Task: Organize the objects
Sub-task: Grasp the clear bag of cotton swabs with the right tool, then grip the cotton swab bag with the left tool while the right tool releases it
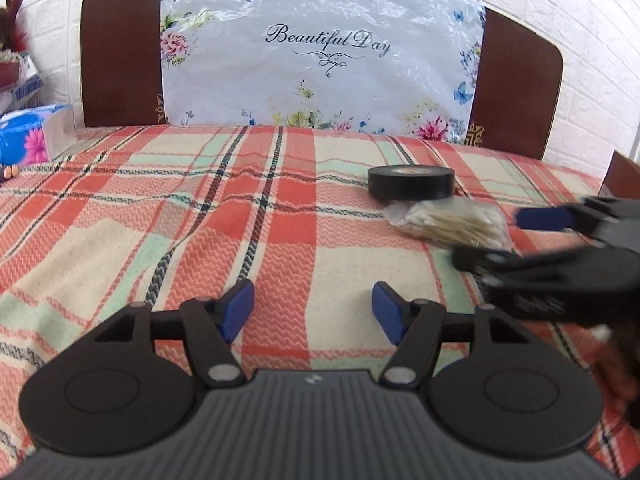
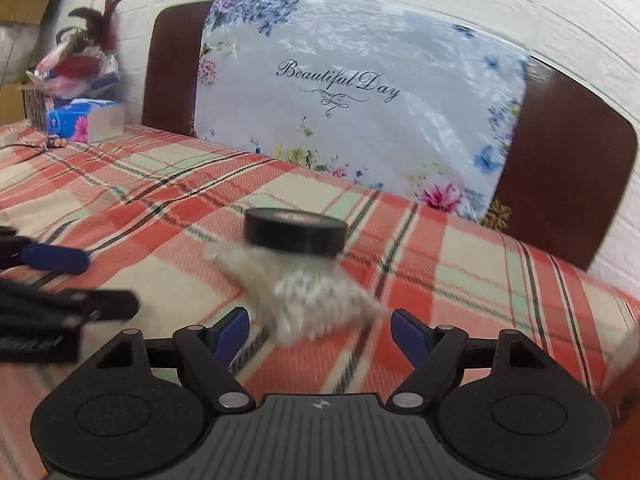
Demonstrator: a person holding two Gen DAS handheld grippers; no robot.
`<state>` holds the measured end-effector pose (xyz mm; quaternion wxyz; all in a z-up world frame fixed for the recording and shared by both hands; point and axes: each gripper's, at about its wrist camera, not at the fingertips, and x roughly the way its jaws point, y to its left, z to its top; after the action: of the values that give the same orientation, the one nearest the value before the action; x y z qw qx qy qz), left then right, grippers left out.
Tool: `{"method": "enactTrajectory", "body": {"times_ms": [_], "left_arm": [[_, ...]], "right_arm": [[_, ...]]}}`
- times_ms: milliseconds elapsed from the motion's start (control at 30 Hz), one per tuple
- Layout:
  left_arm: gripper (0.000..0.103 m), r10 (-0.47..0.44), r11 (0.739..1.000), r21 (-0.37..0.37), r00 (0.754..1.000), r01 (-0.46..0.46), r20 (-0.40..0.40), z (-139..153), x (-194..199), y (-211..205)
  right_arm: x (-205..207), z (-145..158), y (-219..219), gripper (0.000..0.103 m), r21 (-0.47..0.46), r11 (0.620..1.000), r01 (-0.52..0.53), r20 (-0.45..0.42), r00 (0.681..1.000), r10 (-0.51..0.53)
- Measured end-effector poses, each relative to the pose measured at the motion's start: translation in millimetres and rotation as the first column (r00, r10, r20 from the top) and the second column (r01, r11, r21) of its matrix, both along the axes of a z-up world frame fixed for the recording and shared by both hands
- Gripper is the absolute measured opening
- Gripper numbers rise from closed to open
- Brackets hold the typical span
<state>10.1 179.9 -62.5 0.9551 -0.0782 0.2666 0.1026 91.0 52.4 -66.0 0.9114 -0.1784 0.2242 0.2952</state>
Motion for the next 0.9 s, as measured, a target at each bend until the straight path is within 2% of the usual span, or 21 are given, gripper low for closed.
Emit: {"method": "enactTrajectory", "body": {"times_ms": [67, 133, 200, 267, 467, 667, 767, 833, 867, 900], "left_arm": [[0.067, 0.002, 1.0, -0.011, 1.0, -0.002, 0.004, -1, 0, 3], [0.067, 0.004, 1.0, -0.017, 1.0, -0.004, 0.006, -2, 1, 5], [0.067, 0.005, 1.0, -0.023, 1.0, -0.005, 0.009, -2, 1, 6], [0.067, 0.005, 1.0, -0.025, 1.0, -0.005, 0.011, -3, 1, 6], [0.067, 0.005, 1.0, -0.02, 1.0, -0.004, 0.009, -2, 1, 6], [0.068, 0.001, 1.0, 0.013, 1.0, 0.0, -0.005, -1, 0, 0], [0.072, -0.01, 0.998, 0.054, 0.999, 0.011, -0.033, -1, 3, -7], [0.073, -0.014, 0.996, 0.092, 0.998, 0.02, -0.062, 1, 4, -13], [0.073, -0.009, 0.995, 0.097, 0.996, 0.017, -0.083, 4, 3, -16], [0.071, -0.004, 0.998, 0.065, 0.994, 0.011, -0.109, 9, 1, -18]], "right_arm": [[12, -1, 11, 0.076, -0.01, 1.0, -0.022, -0.009, 1.0, 0.022], [19, -1, 13, 0.055, 0.012, 0.998, -0.061, -0.057, 0.997, 0.061], [16, -1, 12, 0.047, 0.027, 0.996, -0.087, -0.075, 0.993, 0.088], [3, -2, 11, 0.044, 0.01, 0.995, -0.099, -0.053, 0.994, 0.099], [-48, -4, -28, 0.043, 0.025, 0.997, -0.076, -0.068, 0.995, 0.077], [-109, -5, -100, 0.044, 0.067, 0.995, 0.071, -0.118, 0.991, -0.063], [-130, -8, -122, 0.051, 0.091, 0.987, 0.135, -0.114, 0.986, -0.124], [-134, -8, -130, 0.061, 0.103, 0.984, 0.143, -0.129, 0.983, -0.129], [-134, -9, -131, 0.063, 0.107, 0.984, 0.141, -0.135, 0.983, -0.126], [-134, -9, -132, 0.067, 0.106, 0.984, 0.14, -0.138, 0.983, -0.125]]}}
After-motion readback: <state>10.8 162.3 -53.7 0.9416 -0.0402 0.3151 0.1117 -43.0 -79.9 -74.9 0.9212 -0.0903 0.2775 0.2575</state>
